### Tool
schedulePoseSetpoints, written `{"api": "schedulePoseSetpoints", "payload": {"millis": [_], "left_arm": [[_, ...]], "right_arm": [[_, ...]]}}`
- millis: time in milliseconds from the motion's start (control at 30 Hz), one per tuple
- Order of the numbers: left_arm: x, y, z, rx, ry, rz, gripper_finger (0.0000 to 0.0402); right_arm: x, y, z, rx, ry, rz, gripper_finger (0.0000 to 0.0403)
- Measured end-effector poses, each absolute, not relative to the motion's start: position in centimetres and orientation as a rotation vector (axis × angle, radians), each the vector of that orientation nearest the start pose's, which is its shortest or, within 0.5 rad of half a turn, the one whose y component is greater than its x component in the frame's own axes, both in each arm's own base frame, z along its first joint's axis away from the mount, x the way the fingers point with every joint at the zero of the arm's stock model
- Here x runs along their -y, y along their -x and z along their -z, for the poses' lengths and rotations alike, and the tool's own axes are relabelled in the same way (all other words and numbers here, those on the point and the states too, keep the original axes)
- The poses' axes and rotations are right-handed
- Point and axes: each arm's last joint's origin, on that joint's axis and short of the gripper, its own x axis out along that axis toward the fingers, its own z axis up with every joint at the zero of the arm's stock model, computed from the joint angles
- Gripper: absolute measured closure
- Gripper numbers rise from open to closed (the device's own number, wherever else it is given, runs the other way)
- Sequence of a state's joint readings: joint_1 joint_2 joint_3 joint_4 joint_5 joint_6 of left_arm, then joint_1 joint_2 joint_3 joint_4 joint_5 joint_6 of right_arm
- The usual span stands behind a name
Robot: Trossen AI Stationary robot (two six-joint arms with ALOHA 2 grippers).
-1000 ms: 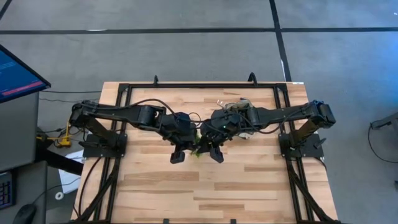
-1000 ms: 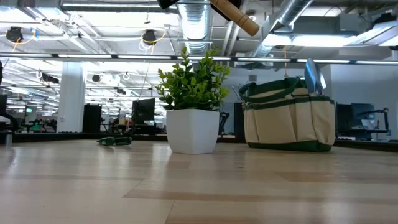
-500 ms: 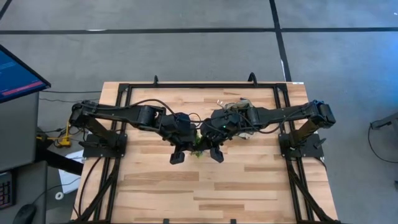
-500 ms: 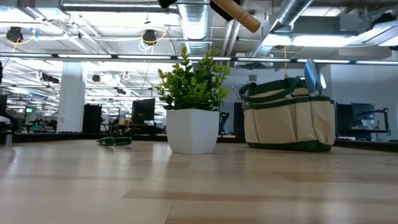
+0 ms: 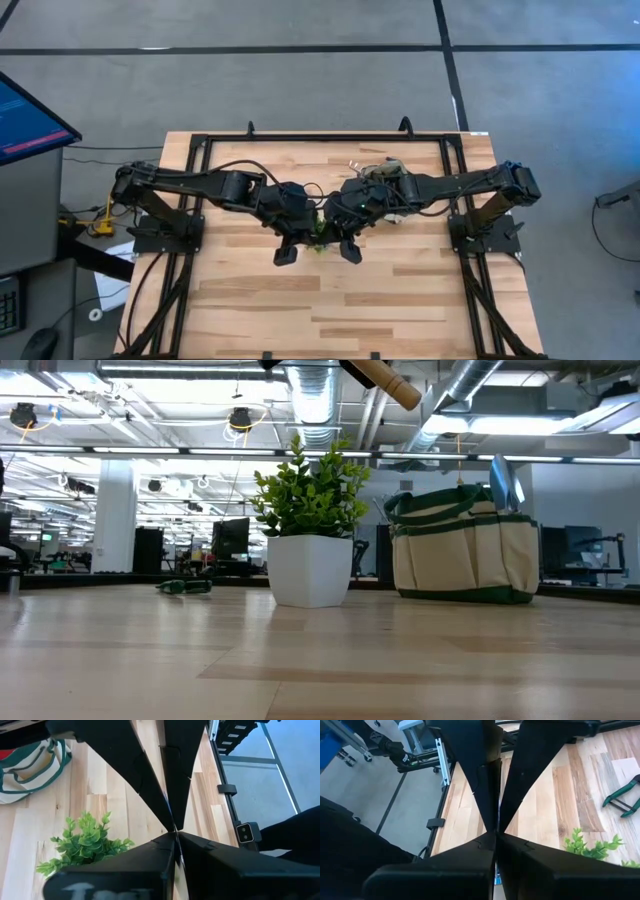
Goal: Pick & Place Garden tools in Gardening bag
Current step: Put the brown trowel into the brown gardening bag
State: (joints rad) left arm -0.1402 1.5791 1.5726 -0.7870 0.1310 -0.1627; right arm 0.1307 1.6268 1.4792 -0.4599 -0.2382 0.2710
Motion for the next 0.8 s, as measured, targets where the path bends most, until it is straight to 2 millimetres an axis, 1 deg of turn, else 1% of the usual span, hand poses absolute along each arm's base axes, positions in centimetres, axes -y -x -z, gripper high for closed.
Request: {"api": "schedulePoseSetpoints", "payload": {"millis": [133,400,533,633,733,800], "left_arm": [[5.0,-33.2,-35.7,-0.810,0.155,0.188,0.0397],[5.0,-33.2,-35.8,-0.808,0.152,0.189,0.0360],[4.6,-32.9,-36.1,-0.804,0.155,0.179,0.0353],[3.9,-32.5,-37.1,-0.750,0.154,0.154,0.0354],[3.2,-31.4,-38.4,-0.706,0.161,0.136,0.0358],[2.7,-30.5,-39.3,-0.679,0.166,0.128,0.0359]], "right_arm": [[-5.4,-36.1,-33.6,-0.655,-0.295,-0.271,0.0402],[-5.4,-36.1,-33.5,-0.656,-0.299,-0.268,0.0403],[-5.4,-36.1,-33.6,-0.649,-0.298,-0.263,0.0403],[-5.4,-36.1,-33.6,-0.652,-0.300,-0.257,0.0403],[-5.2,-36.0,-33.6,-0.654,-0.297,-0.243,0.0403],[-5.2,-35.6,-33.8,-0.661,-0.293,-0.231,0.0403]]}}
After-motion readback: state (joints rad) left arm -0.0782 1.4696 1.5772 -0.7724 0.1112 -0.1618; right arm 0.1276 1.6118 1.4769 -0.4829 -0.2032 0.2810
